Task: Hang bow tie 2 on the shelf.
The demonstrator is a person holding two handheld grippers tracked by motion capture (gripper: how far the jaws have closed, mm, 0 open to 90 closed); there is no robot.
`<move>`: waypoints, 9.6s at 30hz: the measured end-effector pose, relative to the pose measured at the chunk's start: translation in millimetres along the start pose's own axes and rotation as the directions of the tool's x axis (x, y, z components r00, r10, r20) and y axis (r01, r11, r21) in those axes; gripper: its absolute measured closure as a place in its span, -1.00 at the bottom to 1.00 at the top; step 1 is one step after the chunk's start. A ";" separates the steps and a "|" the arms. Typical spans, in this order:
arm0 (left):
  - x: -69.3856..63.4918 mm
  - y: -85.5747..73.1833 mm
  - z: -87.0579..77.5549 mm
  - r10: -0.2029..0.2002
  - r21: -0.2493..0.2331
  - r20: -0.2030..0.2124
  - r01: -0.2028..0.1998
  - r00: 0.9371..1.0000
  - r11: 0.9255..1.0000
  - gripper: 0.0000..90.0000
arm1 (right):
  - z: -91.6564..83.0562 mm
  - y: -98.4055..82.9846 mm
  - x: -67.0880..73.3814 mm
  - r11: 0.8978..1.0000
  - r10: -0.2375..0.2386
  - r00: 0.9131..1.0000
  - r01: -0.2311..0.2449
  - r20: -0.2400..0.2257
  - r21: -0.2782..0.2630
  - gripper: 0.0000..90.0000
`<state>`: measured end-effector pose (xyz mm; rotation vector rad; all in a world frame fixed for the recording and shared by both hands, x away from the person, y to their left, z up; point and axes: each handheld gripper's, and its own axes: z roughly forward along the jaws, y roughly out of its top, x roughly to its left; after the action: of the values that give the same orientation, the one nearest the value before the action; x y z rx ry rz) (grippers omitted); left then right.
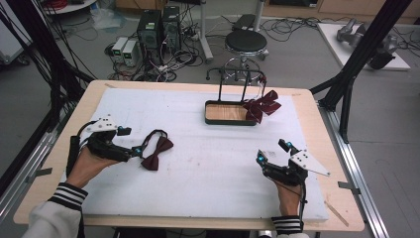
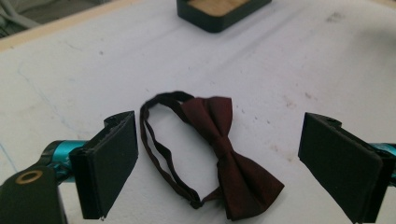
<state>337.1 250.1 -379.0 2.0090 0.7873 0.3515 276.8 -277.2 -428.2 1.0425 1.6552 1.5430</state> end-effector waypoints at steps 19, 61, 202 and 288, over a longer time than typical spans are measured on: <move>-12.3 0.1 44.0 0.005 0.231 0.003 -0.005 1.000 0.973 -0.62 | -5.5 -10.5 1.5 0.998 -0.040 0.999 0.040 0.004 -0.049 -0.75; -14.2 -1.0 78.6 -0.022 0.410 -0.051 0.041 0.998 0.911 0.38 | -7.2 -25.2 4.7 0.996 -0.061 0.998 0.063 0.022 -0.057 -0.74; 16.4 209.0 143.2 0.087 -0.137 0.145 -0.067 0.986 0.988 0.66 | -6.6 -26.3 6.3 0.997 -0.058 0.998 0.059 0.022 -0.044 -0.74; 7.9 53.9 19.8 0.116 -0.450 -0.091 -0.145 0.989 0.881 -0.76 | -7.4 -26.6 4.7 0.998 -0.047 0.999 0.048 0.017 -0.047 -0.74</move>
<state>374.6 222.2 -344.8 1.6120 0.5424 0.6199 264.8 -276.6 -453.4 0.9814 1.6140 1.5317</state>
